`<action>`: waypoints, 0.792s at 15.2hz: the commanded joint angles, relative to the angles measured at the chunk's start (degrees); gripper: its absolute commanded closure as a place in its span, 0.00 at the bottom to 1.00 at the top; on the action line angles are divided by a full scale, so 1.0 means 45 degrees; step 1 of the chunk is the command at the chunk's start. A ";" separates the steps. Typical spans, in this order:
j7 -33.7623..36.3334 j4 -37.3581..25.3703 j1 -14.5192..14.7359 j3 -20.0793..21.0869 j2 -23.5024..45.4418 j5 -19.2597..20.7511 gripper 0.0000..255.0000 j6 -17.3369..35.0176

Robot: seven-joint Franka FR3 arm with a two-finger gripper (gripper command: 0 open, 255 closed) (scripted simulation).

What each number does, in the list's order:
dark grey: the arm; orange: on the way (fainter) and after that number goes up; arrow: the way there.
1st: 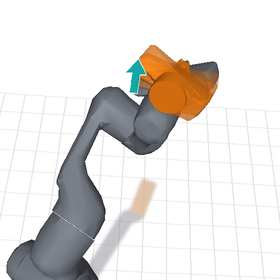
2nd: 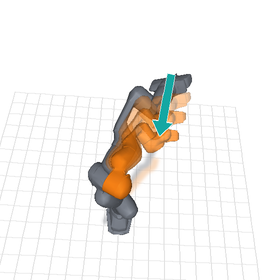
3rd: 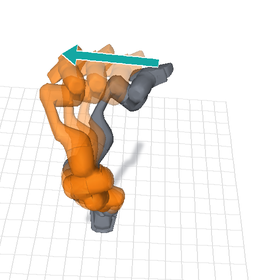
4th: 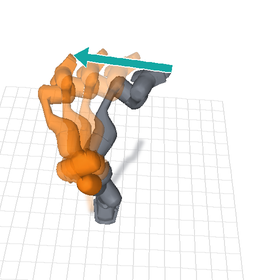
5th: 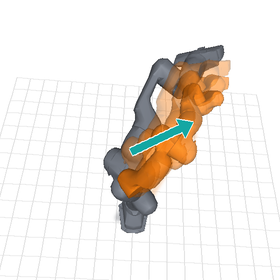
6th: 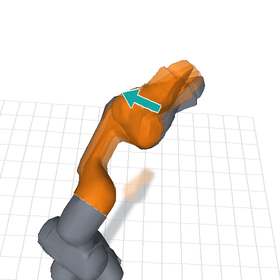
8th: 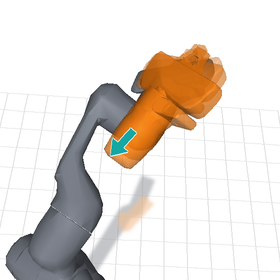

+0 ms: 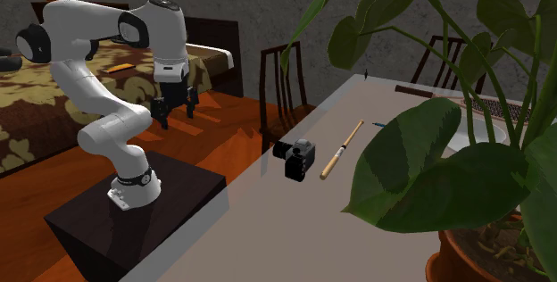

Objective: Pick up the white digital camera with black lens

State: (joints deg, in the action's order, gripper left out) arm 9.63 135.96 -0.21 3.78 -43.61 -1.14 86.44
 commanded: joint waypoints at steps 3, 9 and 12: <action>0.0296 -0.0293 0.0044 0.0252 0.0836 -0.0182 0.00 0.0628; 0.1164 -0.1563 0.0122 0.0965 0.3465 -0.0499 0.00 0.2255; 0.1604 -0.2412 0.0145 0.1291 0.4825 -0.0521 0.00 0.2900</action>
State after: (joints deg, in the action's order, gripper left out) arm 16.13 126.57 0.40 9.07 -24.06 -3.44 98.54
